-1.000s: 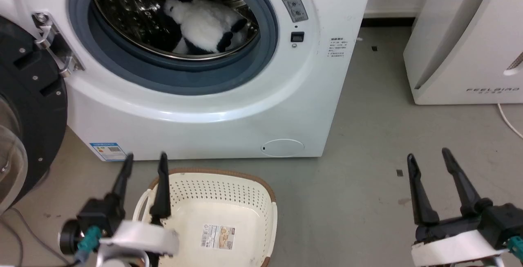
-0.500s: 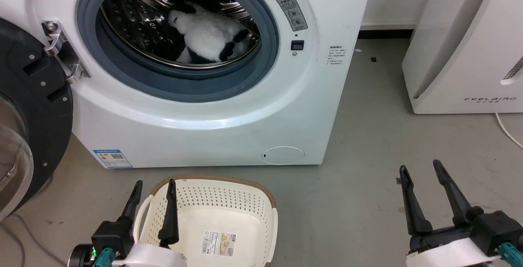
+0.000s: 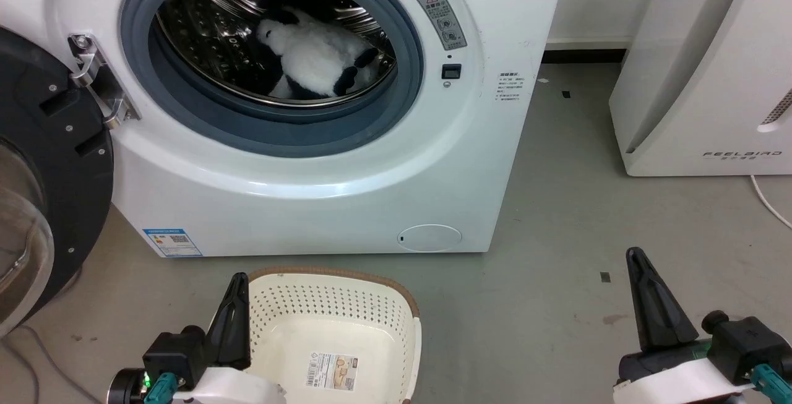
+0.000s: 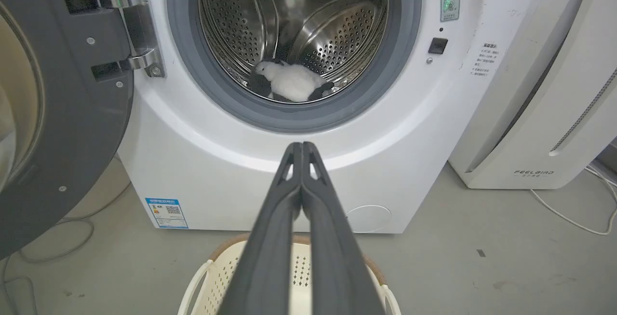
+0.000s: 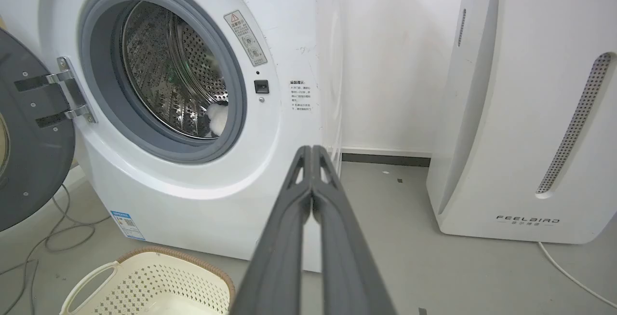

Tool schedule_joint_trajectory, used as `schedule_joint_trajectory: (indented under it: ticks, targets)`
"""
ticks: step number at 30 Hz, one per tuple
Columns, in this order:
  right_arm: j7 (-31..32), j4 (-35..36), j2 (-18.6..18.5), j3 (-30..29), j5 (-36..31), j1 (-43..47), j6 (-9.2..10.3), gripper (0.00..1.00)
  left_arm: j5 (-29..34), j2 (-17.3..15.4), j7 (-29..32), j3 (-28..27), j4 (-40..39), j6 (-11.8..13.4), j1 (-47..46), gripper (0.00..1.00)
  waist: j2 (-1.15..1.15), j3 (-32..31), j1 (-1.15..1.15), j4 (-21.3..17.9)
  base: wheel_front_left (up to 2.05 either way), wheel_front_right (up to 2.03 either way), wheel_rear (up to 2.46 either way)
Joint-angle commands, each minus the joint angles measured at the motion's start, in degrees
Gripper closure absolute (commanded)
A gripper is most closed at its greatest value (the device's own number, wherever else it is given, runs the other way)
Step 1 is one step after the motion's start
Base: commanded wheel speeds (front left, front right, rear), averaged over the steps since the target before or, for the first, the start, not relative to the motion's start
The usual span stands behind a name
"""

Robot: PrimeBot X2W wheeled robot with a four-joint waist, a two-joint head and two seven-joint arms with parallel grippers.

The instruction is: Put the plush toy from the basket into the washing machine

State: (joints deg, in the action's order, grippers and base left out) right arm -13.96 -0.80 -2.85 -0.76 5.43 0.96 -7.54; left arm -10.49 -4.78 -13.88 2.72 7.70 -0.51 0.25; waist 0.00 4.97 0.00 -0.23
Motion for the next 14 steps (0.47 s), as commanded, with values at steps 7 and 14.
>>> schedule_joint_trajectory:
  ticks: [7, 14]
  targets:
    - [1.07, 0.1, 0.0, 0.1, -0.64, -0.11, 0.01, 1.0, 1.07, 0.2, 1.05, -0.31, -0.77, 0.06, -0.03, 1.0, 0.0, -0.31, 0.0, 0.02, 0.0, 0.0, 0.0]
    - [1.89, 0.14, 0.0, 0.15, -0.94, -0.17, 0.01, 1.0, 1.67, 0.31, 1.86, -0.46, -1.21, 0.09, -0.05, 1.0, 0.0, -0.61, 0.0, 0.03, 0.0, 0.0, 0.0]
